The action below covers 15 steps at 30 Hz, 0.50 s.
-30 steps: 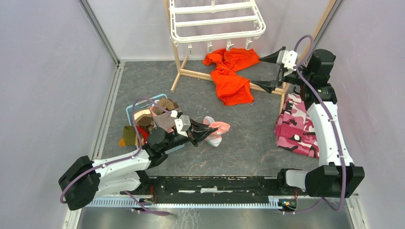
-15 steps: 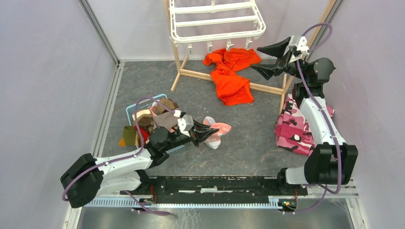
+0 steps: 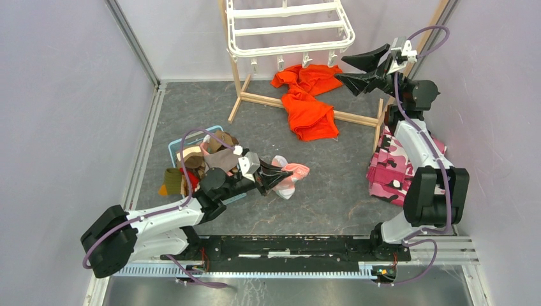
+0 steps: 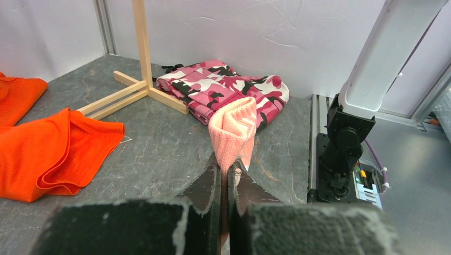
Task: Clip the socks to the hanger
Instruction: Open the clamp at the hanger.
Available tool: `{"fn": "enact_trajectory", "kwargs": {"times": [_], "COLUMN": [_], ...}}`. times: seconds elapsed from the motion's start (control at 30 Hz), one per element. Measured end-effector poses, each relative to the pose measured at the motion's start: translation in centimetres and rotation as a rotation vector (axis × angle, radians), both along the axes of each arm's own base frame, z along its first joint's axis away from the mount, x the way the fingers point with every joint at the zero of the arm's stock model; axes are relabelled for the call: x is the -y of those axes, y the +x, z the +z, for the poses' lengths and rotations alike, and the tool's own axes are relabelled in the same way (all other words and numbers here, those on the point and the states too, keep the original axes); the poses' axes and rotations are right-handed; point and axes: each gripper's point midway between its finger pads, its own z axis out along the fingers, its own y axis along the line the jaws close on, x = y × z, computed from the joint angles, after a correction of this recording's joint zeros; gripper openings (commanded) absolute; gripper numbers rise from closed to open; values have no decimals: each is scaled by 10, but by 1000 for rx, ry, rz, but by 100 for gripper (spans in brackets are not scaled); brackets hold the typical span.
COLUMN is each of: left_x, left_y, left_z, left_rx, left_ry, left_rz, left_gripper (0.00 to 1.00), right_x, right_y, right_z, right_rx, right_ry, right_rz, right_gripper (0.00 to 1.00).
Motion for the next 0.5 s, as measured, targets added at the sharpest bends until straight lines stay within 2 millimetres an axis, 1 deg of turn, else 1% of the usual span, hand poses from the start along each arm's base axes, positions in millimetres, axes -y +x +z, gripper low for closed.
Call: {"fn": "enact_trajectory", "kwargs": {"times": [0.1,0.33,0.5], "left_x": [0,3,4], "left_y": [0,2,3], "left_z": [2,9,11], "left_rx": [2,8,8], "left_ry": [-3,-10,-11], "left_rz": [0,0,0], "left_gripper": [2,2,2], "right_x": [0,-4,-8], "right_y": [6,13,18], "right_z": [-3,4,6], "right_rx": [-21,-21,-27], "right_ry": [16,51,73], "right_rz": [2,14,27], "right_gripper": [66,66,64]}}
